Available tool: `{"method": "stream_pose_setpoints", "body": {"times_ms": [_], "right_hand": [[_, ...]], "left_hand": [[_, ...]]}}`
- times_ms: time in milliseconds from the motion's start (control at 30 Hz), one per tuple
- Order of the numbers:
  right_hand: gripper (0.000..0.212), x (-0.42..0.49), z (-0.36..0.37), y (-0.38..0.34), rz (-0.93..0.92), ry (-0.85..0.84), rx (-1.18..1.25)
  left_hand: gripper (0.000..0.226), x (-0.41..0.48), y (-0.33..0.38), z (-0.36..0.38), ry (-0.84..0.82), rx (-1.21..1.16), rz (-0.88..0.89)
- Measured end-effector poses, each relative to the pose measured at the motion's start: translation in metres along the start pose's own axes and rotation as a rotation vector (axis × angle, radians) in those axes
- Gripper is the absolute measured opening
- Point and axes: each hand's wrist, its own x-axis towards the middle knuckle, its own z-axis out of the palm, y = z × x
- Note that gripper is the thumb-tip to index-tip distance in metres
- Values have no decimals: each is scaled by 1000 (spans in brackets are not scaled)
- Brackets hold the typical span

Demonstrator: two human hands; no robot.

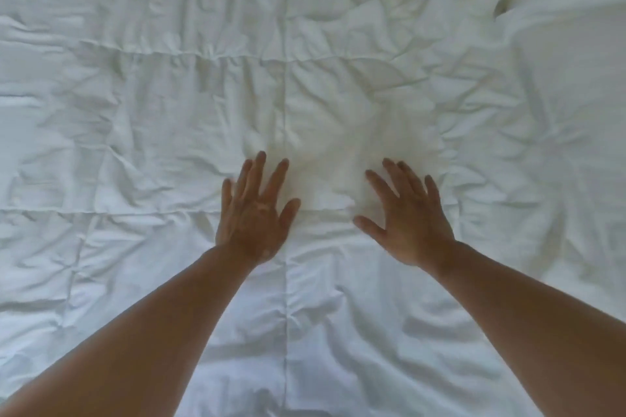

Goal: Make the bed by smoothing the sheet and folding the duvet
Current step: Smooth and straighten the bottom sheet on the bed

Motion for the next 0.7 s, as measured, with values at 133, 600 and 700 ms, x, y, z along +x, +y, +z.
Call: {"method": "stream_pose_setpoints", "body": {"times_ms": [133,600,700], "right_hand": [[83,29,19,109,162,16,22],[90,108,-30,229,391,248,208],[118,135,-28,251,599,68,431]], "left_hand": [[66,36,58,48,2,52,41],[73,196,175,68,-145,194,4],[74,203,175,101,-214,347,-18]]}}
